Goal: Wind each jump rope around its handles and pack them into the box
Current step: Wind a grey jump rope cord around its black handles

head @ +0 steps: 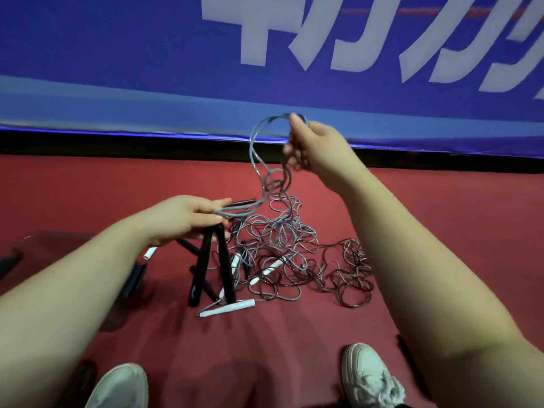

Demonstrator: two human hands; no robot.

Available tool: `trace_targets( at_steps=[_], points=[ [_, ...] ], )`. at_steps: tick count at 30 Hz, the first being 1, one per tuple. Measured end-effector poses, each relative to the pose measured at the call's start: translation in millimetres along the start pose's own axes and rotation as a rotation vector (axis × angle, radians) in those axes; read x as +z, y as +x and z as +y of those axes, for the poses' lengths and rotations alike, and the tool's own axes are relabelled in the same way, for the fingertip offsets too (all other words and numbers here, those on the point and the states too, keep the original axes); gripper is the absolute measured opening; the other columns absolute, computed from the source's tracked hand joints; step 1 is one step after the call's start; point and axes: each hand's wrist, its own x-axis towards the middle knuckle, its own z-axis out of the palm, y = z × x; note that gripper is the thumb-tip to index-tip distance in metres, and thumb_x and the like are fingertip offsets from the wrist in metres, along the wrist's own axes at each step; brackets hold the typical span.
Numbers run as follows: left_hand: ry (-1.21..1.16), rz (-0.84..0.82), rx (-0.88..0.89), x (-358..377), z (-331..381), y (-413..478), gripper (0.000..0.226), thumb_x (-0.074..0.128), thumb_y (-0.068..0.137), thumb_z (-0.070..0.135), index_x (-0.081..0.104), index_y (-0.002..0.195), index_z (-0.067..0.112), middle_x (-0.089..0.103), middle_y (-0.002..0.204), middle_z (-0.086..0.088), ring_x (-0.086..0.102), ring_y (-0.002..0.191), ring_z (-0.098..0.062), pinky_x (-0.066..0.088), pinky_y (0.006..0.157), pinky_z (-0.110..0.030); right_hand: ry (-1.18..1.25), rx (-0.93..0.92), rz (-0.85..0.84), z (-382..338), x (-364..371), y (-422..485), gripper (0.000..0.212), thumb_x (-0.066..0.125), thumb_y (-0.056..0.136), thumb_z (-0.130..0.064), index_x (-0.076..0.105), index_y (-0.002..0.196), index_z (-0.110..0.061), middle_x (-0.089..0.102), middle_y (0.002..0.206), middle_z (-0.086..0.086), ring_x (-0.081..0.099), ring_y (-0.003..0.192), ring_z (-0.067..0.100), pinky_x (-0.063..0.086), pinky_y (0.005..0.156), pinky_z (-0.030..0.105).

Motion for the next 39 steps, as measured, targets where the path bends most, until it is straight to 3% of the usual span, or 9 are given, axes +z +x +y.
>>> trace_targets(
  at_steps=[4,13,17,23,25,28,31,35,39],
  points=[
    [-0.022,-0.018,0.206,12.6,32.1,-1.6,0.035,0.053,0.091,-0.001,0.076,0.085,0.023,0.038,0.140,0.023,0.046,0.108,0.022,0.046,0.085,-0.009,0.219,-0.239,-0.022,-74.7,10.6,-32.3,0.029,0.043,0.100,-0.026,0.044,0.073,-0.014,0.055,0.055,-0.003,0.047,0.044,0.011,0.039,0.049,0.021],
    [-0.103,-0.036,0.206,30.5,55.1,-12.5,0.022,0.049,0.092,-0.003,0.067,0.101,0.005,0.057,0.119,0.022,0.066,0.082,0.004,0.053,0.067,-0.015,0.040,-0.224,-0.023,-81.7,-2.6,-45.1,0.031,0.038,0.102,-0.027,0.045,0.075,-0.014,0.052,0.061,0.000,0.046,0.047,0.011,0.039,0.050,0.020],
    [0.000,-0.071,0.084,21.9,46.8,-12.9,0.024,0.050,0.093,-0.001,0.071,0.092,0.009,0.074,0.083,0.004,0.068,0.074,-0.003,0.051,0.064,-0.014,-0.617,-0.282,0.106,-66.8,-40.3,-27.9,0.027,0.037,0.100,-0.027,0.053,0.082,-0.016,0.054,0.066,-0.003,0.049,0.055,0.009,0.038,0.059,0.025],
    [0.250,0.129,0.010,6.5,43.8,-7.1,0.013,0.059,0.091,0.007,0.071,0.088,0.008,0.073,0.090,-0.008,0.064,0.082,-0.015,0.050,0.072,-0.021,-1.159,0.348,-0.109,42.9,-87.7,-2.5,0.035,0.041,0.099,-0.023,0.059,0.118,0.000,0.064,0.107,0.018,0.058,0.084,0.028,0.045,0.066,0.034],
    [0.428,0.195,0.050,6.9,50.5,-4.8,0.012,0.060,0.091,0.011,0.072,0.093,0.010,0.072,0.094,-0.008,0.062,0.081,-0.014,0.048,0.073,-0.023,-1.297,0.500,-0.255,69.5,-84.3,-10.3,0.046,0.047,0.098,-0.029,0.047,0.133,0.001,0.054,0.127,0.020,0.056,0.108,0.032,0.047,0.086,0.037],
    [0.836,0.220,0.086,14.0,60.5,-0.8,0.016,0.060,0.092,0.021,0.072,0.102,0.018,0.070,0.097,0.002,0.061,0.091,-0.015,0.045,0.080,-0.026,-1.005,0.304,-0.307,88.2,-68.8,-13.4,0.077,0.063,0.088,-0.033,0.021,0.149,-0.013,0.027,0.152,0.014,0.032,0.137,0.028,0.027,0.113,0.037],
    [1.077,0.221,0.085,27.5,66.1,3.2,0.022,0.055,0.094,0.029,0.069,0.110,0.023,0.069,0.106,-0.001,0.059,0.102,-0.023,0.047,0.085,-0.032,-0.601,0.101,-0.500,79.8,-35.6,-16.7,0.073,0.062,0.089,-0.024,0.021,0.149,-0.021,0.030,0.151,0.001,0.033,0.136,0.015,0.025,0.110,0.024],
    [1.221,0.387,0.142,33.4,70.8,5.0,0.026,0.050,0.096,0.030,0.065,0.116,0.024,0.066,0.112,-0.004,0.057,0.105,-0.026,0.046,0.079,-0.032,-0.124,0.219,-0.724,80.0,13.6,-23.8,0.030,0.044,0.099,-0.019,0.048,0.127,-0.010,0.062,0.114,0.011,0.057,0.106,0.015,0.037,0.101,0.026],
    [1.295,0.556,0.173,24.0,59.5,5.6,0.027,0.047,0.098,0.024,0.063,0.118,0.021,0.066,0.108,-0.010,0.058,0.101,-0.032,0.039,0.070,-0.030,0.184,0.309,-0.644,83.1,34.8,-25.5,0.030,0.028,0.104,-0.026,0.047,0.085,-0.014,0.036,0.062,-0.003,0.045,0.051,0.007,0.041,0.056,0.019]
  ],
)
